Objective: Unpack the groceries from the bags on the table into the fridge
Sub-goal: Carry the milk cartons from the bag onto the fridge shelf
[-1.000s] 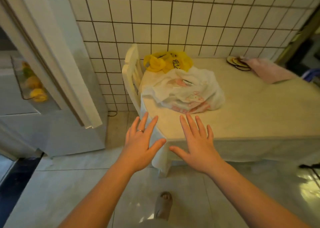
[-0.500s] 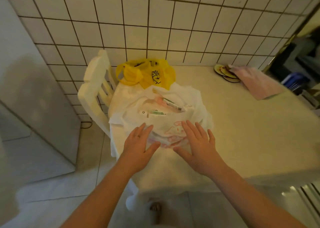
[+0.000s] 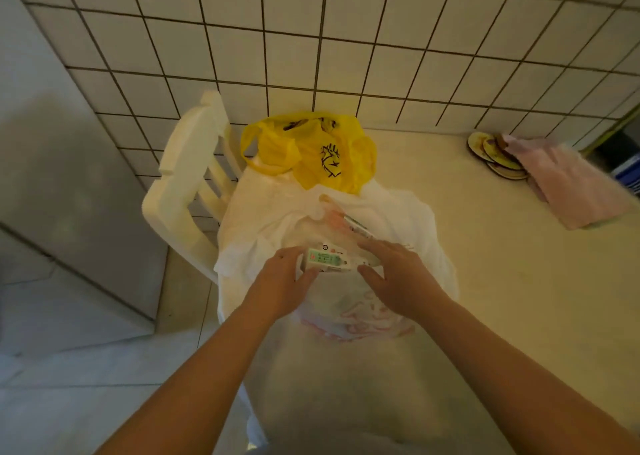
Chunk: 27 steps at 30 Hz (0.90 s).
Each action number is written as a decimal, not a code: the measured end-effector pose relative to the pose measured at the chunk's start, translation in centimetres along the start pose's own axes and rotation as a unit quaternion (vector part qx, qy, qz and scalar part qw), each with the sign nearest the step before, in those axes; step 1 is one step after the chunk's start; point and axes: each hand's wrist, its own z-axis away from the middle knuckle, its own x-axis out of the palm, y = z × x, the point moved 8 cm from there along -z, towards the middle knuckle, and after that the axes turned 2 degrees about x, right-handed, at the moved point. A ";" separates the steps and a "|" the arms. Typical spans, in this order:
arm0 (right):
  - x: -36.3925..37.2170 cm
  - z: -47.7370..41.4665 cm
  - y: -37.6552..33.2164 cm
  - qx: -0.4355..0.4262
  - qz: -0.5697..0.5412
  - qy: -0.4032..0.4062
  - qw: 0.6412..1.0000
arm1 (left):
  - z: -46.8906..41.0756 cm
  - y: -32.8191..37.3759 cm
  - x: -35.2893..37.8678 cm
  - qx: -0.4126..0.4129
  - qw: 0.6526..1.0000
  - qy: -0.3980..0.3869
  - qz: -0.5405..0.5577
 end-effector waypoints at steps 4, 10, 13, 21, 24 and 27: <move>0.4 -4.3 -0.6 -0.027 0.008 -0.037 0.999 | -3.1 -0.1 -0.2 -0.021 1.000 -0.015 -0.017; 4.0 -11.0 0.3 -0.024 0.068 -0.164 0.984 | -7.8 -2.4 0.2 -0.071 0.994 -0.045 -0.077; 6.1 -13.1 1.4 -0.013 0.084 -0.211 0.974 | -8.9 -4.0 0.8 -0.104 0.988 -0.075 -0.091; 10.1 -15.8 3.2 0.001 0.085 -0.325 0.942 | -9.6 -6.8 2.2 -0.169 0.972 -0.151 -0.063; 10.8 -16.2 3.9 0.016 0.060 -0.348 0.935 | -9.6 -7.3 2.2 -0.190 0.970 -0.146 -0.042; 10.7 -16.4 4.1 0.027 0.034 -0.353 0.935 | -9.5 -7.5 2.1 -0.205 0.969 -0.134 -0.034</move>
